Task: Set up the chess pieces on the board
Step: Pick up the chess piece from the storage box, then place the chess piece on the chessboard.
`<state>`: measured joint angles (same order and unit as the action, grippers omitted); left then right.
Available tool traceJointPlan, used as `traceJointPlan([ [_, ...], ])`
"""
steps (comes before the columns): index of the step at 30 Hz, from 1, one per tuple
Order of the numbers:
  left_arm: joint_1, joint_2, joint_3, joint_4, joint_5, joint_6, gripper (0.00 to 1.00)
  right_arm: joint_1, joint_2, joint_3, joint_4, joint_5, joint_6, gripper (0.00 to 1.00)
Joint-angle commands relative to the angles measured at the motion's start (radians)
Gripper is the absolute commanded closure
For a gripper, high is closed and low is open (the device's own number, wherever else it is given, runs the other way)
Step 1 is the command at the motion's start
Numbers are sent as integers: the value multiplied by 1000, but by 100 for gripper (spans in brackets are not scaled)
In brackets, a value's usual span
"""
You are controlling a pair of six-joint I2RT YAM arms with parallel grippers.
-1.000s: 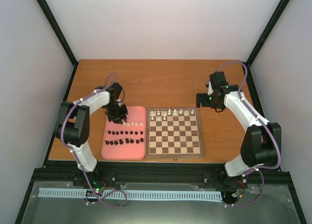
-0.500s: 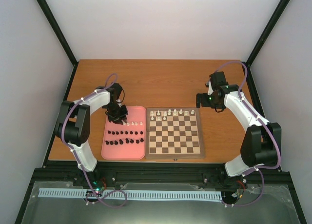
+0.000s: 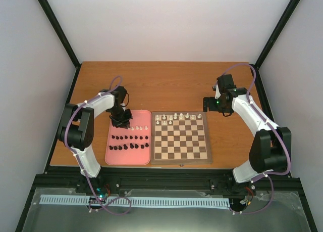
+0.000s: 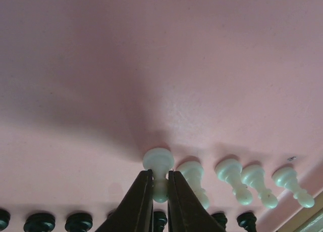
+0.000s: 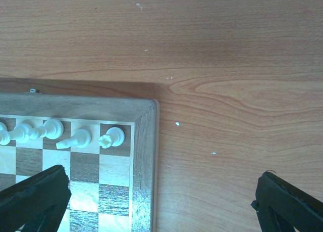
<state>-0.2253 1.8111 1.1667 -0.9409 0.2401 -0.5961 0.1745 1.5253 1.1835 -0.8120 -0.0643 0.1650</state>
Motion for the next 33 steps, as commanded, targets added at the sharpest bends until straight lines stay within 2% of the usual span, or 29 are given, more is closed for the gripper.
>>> traceJointPlan([
  [1,4,29,40,-3,-13,17,95,6,11,-9,4,6,-5,0],
  [9,-1,-22,182,-133,-58,76,99,6,9,-12,3,10,-5,0],
  [12,-45,-49,272,-215,-78,111,99,6,14,-9,7,6,-5,0],
  [16,-198,-39,411,-331,-117,142,98,6,22,-3,10,1,-4,0],
  [23,-471,92,696,-442,-119,164,96,6,23,-7,13,-1,0,0],
  [27,-559,177,813,-474,-147,186,97,6,21,-4,13,5,2,0],
  [33,-623,292,913,-472,-170,229,97,6,24,10,5,15,-3,0],
])
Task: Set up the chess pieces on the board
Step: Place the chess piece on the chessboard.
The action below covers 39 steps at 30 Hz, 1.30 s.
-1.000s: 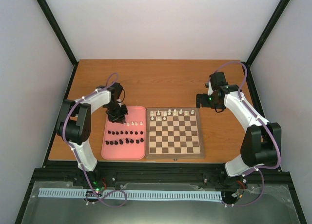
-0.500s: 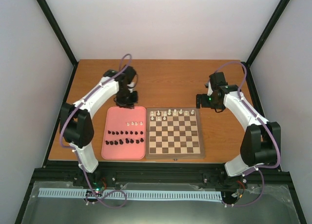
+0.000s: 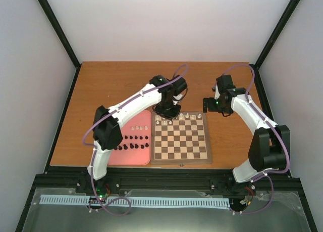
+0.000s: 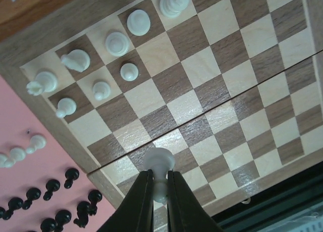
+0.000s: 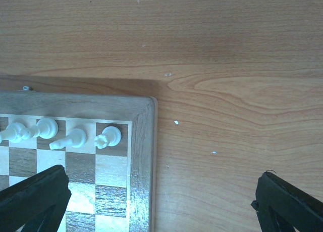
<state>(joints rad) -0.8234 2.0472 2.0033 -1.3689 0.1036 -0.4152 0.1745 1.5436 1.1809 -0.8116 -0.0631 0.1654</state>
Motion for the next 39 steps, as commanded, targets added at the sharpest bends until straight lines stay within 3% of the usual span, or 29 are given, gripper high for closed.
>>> traceJointPlan([
  [1,-27,78,91,-47,-38,54,97,6,7,15,1,15,-5,0],
  [18,-39,267,180,-13,-44,105,93,5,18,21,-2,19,-18,0],
  [39,-39,336,244,9,-48,112,88,5,24,26,-7,27,-23,0],
])
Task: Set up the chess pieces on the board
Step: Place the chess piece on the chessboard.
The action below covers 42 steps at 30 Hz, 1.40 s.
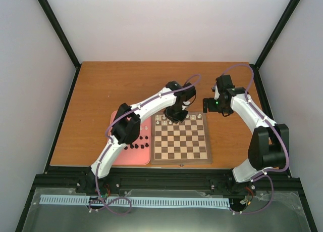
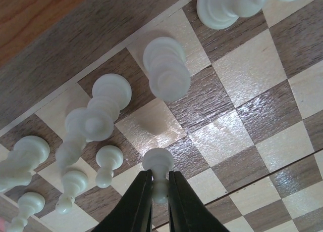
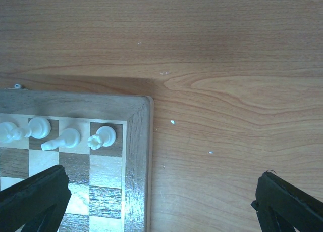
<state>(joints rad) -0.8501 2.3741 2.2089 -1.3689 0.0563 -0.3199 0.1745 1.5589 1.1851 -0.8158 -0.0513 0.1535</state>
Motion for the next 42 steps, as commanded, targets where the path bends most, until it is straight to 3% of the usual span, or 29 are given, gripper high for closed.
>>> traceJointPlan([
  [1,-13,11,38,9,-1,15,88,5,9,22,-3,15,-11,0],
  [24,-13,25,38,27,-25,17,82,5,1,14,-6,14,-10,0],
  [42,-13,-83,88,45,-31,15,75,5,0,24,-13,8,-15,0],
])
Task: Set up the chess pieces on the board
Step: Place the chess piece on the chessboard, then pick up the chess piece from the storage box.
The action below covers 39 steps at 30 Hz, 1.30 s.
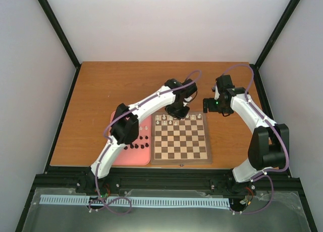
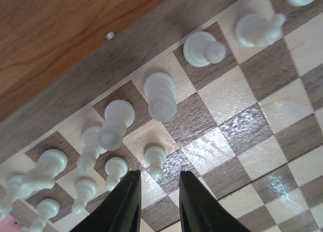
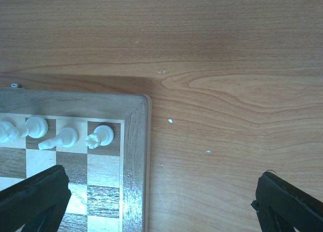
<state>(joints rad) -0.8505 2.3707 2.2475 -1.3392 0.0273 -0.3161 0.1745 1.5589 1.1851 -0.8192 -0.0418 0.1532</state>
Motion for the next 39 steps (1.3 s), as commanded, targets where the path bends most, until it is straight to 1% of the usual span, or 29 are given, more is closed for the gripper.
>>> traceJointPlan([
  [1,-12,-91,52,17,-3,12,75,5,-1,24,-11,1,-14,0],
  [3,-12,-130,54,15,-16,6,73,5,-6,27,-13,12,-14,0],
  [4,-12,-151,53,17,-30,4,71,5,-8,27,-15,18,-14,0],
  [7,6,-226,38,24,-76,-9,58,5,-15,33,-19,32,-11,0],
  [9,50,-288,4,36,-78,-35,49,5,-17,44,-24,32,-7,0],
  [11,133,-364,-62,60,-38,-61,37,6,-19,60,-26,23,-6,0],
  [12,172,-410,-100,76,-29,-70,26,6,-19,68,-25,17,-6,0],
  [13,212,-455,-137,90,-23,-78,7,7,-18,81,-28,12,-5,0],
  [14,249,-498,-173,106,-20,-79,1,11,-14,95,-32,11,-4,0],
  [18,379,-640,-263,118,-62,-81,0,60,26,189,-63,35,-6,0],
  [21,460,-714,-306,96,-102,-91,0,152,81,295,-95,33,-2,0],
  [24,552,-790,-372,101,-100,-107,0,255,159,426,-129,41,3,0],
  [27,665,-852,-467,126,-75,-119,0,379,246,561,-152,26,3,0],
  [31,849,-886,-619,162,49,-137,0,516,369,717,-159,-10,-18,0],
  [33,927,-897,-689,184,83,-142,0,578,436,789,-181,-13,-42,1],
  [36,986,-906,-755,214,122,-136,0,646,532,864,-228,-37,-72,7],
  [39,1000,-907,-781,238,136,-126,0,685,564,864,-241,-88,-90,20],
])
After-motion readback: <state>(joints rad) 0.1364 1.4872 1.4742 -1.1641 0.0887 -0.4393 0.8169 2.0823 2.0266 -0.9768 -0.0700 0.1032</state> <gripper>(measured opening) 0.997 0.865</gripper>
